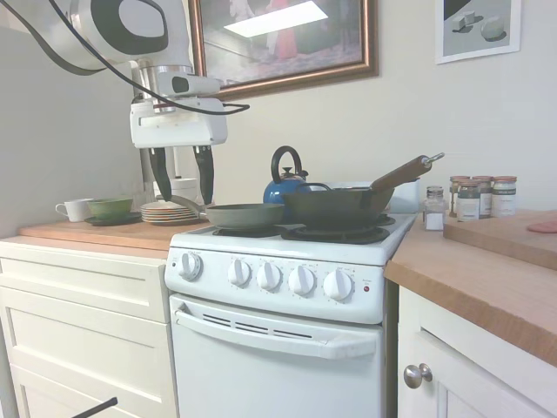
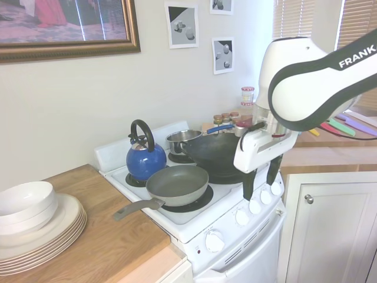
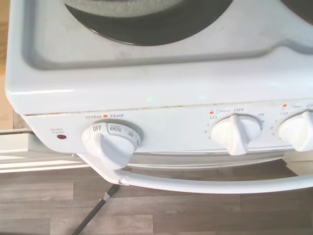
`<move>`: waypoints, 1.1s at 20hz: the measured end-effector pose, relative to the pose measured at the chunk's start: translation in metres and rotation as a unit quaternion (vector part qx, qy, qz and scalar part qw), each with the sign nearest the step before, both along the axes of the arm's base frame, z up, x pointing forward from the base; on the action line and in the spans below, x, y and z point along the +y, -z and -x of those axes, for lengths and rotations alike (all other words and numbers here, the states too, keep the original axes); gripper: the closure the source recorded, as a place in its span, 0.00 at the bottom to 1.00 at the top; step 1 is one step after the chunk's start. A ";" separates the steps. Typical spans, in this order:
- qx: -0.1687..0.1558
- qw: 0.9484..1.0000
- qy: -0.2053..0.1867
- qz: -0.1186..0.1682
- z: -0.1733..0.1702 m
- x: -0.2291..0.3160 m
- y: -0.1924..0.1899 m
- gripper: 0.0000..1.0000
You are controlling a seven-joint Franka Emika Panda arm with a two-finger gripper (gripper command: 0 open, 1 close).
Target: Turn on the stove on the top right
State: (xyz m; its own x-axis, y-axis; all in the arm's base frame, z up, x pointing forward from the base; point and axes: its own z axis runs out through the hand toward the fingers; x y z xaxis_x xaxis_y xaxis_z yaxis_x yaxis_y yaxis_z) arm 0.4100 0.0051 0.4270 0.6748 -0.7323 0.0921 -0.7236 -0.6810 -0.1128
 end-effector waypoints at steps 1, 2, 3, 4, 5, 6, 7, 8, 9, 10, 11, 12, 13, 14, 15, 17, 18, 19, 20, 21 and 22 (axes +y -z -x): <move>0.001 1.000 0.000 0.000 0.000 0.000 0.001 0.00; 0.001 1.000 0.000 0.000 0.000 0.000 0.001 0.00; 0.001 1.000 0.000 0.000 0.000 -0.001 0.001 0.00; 0.002 1.000 0.000 0.000 0.000 -0.001 0.002 0.00; 0.002 1.000 0.000 0.001 -0.001 -0.001 0.003 0.00; 0.004 1.000 0.000 0.001 -0.001 -0.002 0.004 0.00; 0.004 1.000 0.000 0.002 -0.002 -0.002 0.006 0.00; 0.005 1.000 0.000 0.003 -0.002 -0.003 0.008 0.00; 0.005 1.000 0.000 0.004 -0.003 -0.003 0.009 0.00; 0.006 1.000 0.001 0.006 -0.003 -0.005 0.011 0.00; 0.007 1.000 0.003 0.007 -0.004 -0.008 0.013 0.00; 0.006 1.000 0.006 0.009 -0.006 -0.012 0.016 0.00; 0.006 1.000 0.010 0.009 -0.007 -0.016 0.019 0.00; 0.006 1.000 0.012 0.009 -0.009 -0.020 0.022 0.00; 0.008 1.000 0.015 0.010 -0.010 -0.025 0.026 0.00; 0.011 1.000 0.020 0.009 -0.012 -0.034 0.034 0.00; 0.014 1.000 0.023 0.008 -0.013 -0.040 0.038 0.00; 0.015 1.000 0.025 0.007 -0.014 -0.045 0.043 1.00; 0.018 0.999 0.029 0.006 -0.015 -0.051 0.047 1.00; 0.022 0.999 0.030 0.005 -0.016 -0.057 0.050 1.00; 0.024 0.999 0.029 0.004 -0.017 -0.061 0.053 1.00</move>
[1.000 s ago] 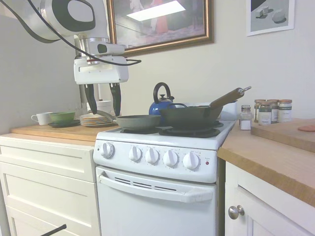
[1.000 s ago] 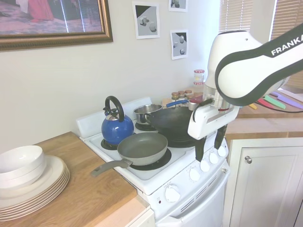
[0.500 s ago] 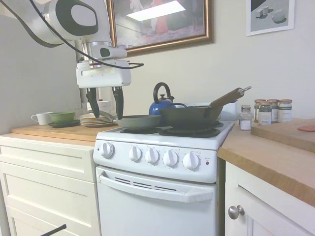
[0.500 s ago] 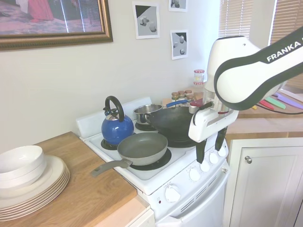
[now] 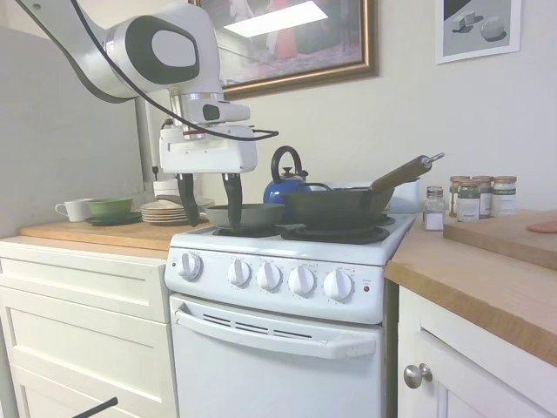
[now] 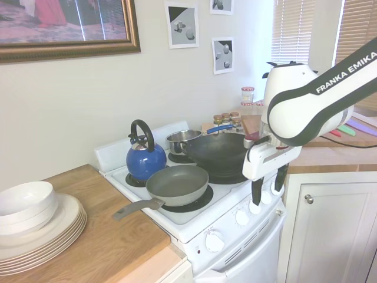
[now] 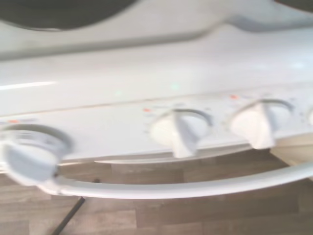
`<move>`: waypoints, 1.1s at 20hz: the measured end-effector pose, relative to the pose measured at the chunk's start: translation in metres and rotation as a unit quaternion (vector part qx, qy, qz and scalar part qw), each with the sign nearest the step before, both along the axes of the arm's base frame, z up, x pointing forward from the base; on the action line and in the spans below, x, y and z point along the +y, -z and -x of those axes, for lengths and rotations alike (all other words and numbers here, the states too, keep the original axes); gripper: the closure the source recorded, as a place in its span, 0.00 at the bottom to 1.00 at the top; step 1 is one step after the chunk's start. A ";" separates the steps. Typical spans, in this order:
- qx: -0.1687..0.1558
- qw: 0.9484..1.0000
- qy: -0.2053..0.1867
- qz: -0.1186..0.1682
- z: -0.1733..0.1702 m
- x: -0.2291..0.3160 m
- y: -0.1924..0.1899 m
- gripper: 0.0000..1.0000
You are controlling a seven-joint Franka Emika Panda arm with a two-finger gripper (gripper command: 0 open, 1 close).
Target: Turn on the stove on the top right
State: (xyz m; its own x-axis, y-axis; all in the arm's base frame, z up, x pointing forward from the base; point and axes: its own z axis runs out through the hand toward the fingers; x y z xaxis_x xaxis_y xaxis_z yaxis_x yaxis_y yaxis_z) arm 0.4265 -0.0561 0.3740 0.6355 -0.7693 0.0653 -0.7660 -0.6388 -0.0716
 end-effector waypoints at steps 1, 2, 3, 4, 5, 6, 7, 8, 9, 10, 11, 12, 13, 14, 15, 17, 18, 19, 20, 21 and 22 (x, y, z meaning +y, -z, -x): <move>0.001 1.000 -0.001 -0.001 -0.001 -0.003 0.002 1.00; 0.001 1.000 0.000 -0.001 -0.002 -0.005 0.002 1.00; 0.001 1.000 0.001 -0.001 -0.003 -0.006 0.003 1.00; 0.001 1.000 0.001 0.000 -0.004 -0.006 0.003 1.00; 0.001 1.000 0.000 0.000 -0.005 -0.006 0.003 1.00; 0.000 1.000 0.001 0.001 -0.007 -0.007 0.002 1.00; 0.000 1.000 0.001 0.002 -0.008 -0.007 0.001 1.00; 0.000 1.000 0.002 0.003 -0.010 -0.007 0.001 1.00; 0.000 1.000 0.002 0.004 -0.010 -0.008 0.001 1.00; 0.000 1.000 0.001 0.005 -0.011 -0.008 0.001 1.00; 0.000 1.000 0.001 0.006 -0.012 -0.009 0.001 1.00; 0.000 1.000 0.002 0.008 -0.012 -0.010 0.001 1.00; -0.001 1.000 0.004 0.010 -0.013 -0.013 -0.001 1.00; -0.003 1.000 0.006 0.011 -0.014 -0.015 -0.002 1.00; -0.004 1.000 0.008 0.011 -0.014 -0.017 -0.003 1.00; -0.004 1.000 0.009 0.012 -0.015 -0.019 -0.004 1.00; -0.005 1.000 0.009 0.013 -0.016 -0.020 -0.004 1.00; -0.005 1.000 0.009 0.013 -0.016 -0.020 -0.004 1.00; -0.005 1.000 0.010 0.014 -0.016 -0.021 -0.004 1.00; -0.004 1.000 0.011 0.014 -0.016 -0.022 -0.004 1.00; -0.005 1.000 0.013 0.015 -0.017 -0.025 -0.004 1.00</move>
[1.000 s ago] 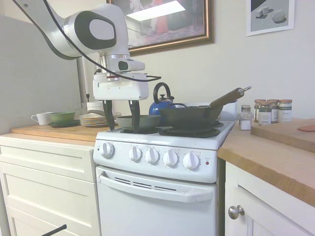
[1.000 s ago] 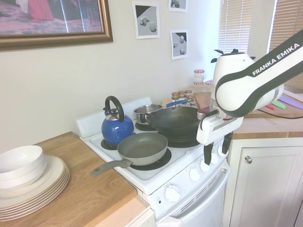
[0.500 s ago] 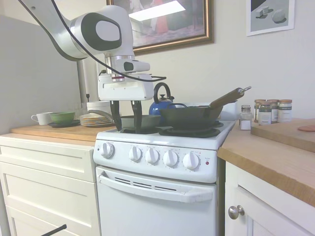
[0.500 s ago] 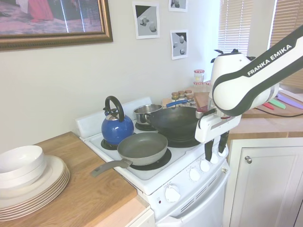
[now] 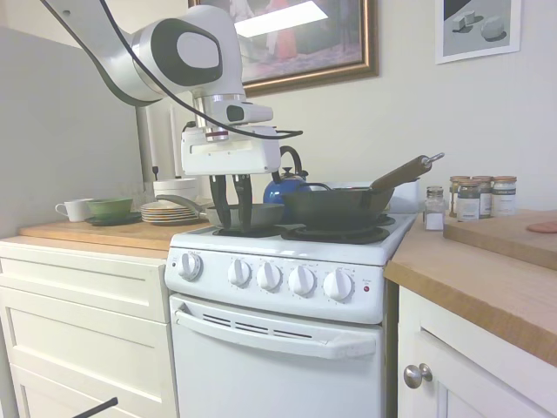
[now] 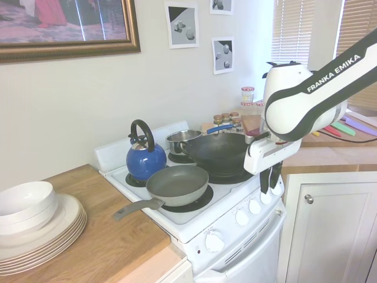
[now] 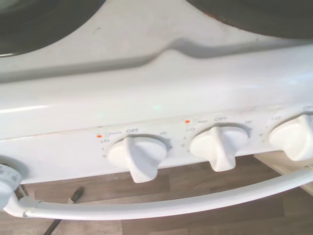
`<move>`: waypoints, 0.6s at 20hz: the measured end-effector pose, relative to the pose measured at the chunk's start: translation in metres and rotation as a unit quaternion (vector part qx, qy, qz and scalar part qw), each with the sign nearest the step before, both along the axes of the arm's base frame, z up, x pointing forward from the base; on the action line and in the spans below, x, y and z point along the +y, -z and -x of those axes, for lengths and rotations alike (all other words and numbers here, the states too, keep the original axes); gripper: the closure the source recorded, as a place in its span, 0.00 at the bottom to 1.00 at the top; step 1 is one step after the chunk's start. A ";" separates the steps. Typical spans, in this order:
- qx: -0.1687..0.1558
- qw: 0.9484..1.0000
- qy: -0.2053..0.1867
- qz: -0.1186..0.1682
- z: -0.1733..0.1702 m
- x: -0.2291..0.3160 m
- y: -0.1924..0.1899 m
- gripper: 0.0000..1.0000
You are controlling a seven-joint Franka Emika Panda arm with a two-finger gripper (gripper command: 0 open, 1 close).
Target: Turn on the stove on the top right
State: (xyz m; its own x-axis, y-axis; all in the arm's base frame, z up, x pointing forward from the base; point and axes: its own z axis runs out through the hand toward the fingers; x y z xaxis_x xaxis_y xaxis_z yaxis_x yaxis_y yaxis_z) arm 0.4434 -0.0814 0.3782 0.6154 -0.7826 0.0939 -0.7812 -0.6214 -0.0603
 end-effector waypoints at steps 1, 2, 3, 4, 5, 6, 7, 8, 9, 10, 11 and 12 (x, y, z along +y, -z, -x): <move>0.000 1.000 0.003 0.001 0.000 -0.004 0.000 1.00; 0.001 1.000 0.006 0.001 0.000 -0.009 0.001 1.00; 0.003 1.000 0.010 0.000 0.000 -0.014 0.002 1.00; 0.003 1.000 0.013 0.001 -0.001 -0.018 0.003 1.00; 0.004 1.000 0.014 0.002 -0.002 -0.021 0.004 1.00; 0.003 1.000 0.014 0.006 -0.004 -0.025 0.005 1.00; 0.003 1.000 0.014 0.010 -0.005 -0.027 0.007 1.00; 0.003 1.000 0.014 0.012 -0.006 -0.030 0.009 1.00; 0.003 1.000 0.014 0.015 -0.007 -0.032 0.012 1.00; 0.003 1.000 0.016 0.015 -0.007 -0.035 0.015 1.00; 0.002 1.000 0.017 0.016 -0.008 -0.038 0.018 1.00; 0.002 1.000 0.019 0.018 -0.008 -0.040 0.020 1.00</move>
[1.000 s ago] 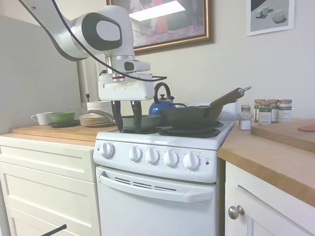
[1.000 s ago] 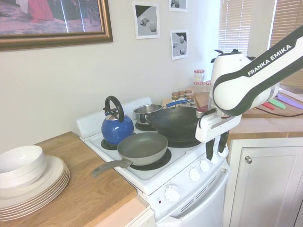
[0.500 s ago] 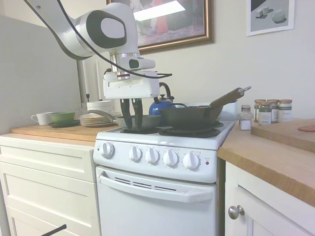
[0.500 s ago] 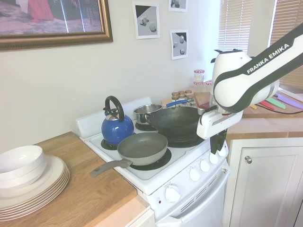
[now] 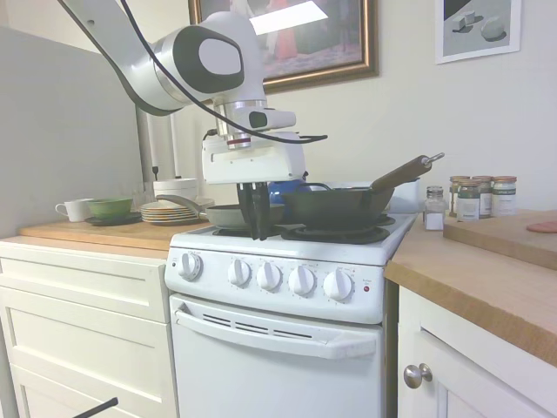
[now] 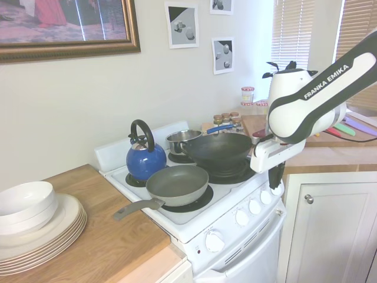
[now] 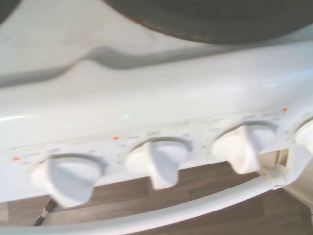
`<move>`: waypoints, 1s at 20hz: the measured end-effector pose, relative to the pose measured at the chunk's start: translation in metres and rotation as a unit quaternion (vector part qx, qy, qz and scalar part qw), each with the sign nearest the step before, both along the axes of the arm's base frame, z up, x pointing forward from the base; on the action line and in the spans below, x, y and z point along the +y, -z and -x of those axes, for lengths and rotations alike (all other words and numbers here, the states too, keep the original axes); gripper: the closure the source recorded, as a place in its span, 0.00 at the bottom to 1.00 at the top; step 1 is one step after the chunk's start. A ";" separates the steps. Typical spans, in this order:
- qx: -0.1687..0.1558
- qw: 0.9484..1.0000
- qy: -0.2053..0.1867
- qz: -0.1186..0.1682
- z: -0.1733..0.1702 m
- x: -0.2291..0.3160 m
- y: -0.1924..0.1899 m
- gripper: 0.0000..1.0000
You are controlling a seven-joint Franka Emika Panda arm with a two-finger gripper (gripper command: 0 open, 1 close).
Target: Turn on the stove on the top right
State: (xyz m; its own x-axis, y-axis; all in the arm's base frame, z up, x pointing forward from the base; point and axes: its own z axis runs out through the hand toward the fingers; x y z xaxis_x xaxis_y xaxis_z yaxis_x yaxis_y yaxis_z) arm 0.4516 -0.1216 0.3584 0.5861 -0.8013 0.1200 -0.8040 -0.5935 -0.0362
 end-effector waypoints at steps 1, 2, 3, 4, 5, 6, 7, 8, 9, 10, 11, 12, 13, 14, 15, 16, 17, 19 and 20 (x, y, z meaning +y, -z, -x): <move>-0.001 1.000 0.001 0.002 -0.001 -0.003 0.002 1.00; 0.000 1.000 0.003 0.003 -0.002 -0.005 0.004 1.00; -0.001 1.000 0.004 0.004 -0.004 -0.007 0.005 1.00; -0.001 1.000 0.005 0.005 -0.005 -0.008 0.007 1.00; 0.000 1.000 0.006 0.005 -0.006 -0.010 0.009 1.00; 0.000 1.000 0.007 0.006 -0.007 -0.012 0.011 1.00; 0.001 1.000 0.008 0.006 -0.008 -0.013 0.013 1.00; 0.002 1.000 0.010 0.006 -0.010 -0.015 0.014 1.00; 0.002 1.000 0.011 0.006 -0.011 -0.017 0.016 1.00; 0.003 1.000 0.012 0.006 -0.013 -0.019 0.018 1.00; 0.004 1.000 0.014 0.006 -0.015 -0.021 0.020 1.00; 0.005 1.000 0.015 0.007 -0.016 -0.023 0.022 1.00; 0.006 1.000 0.016 0.008 -0.018 -0.025 0.023 1.00; 0.007 1.000 0.017 0.010 -0.020 -0.028 0.026 1.00; 0.008 1.000 0.018 0.011 -0.021 -0.030 0.027 1.00; 0.009 1.000 0.019 0.012 -0.022 -0.032 0.029 1.00; 0.010 1.000 0.020 0.013 -0.024 -0.033 0.030 1.00; 0.013 1.000 0.019 0.014 -0.027 -0.034 0.034 1.00; 0.015 1.000 0.019 0.014 -0.028 -0.034 0.036 1.00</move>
State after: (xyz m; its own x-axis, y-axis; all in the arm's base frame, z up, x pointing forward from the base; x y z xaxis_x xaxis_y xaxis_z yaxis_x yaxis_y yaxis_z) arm 0.4799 -0.1560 0.3222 0.5591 -0.8195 0.1259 -0.8264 -0.5631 0.0046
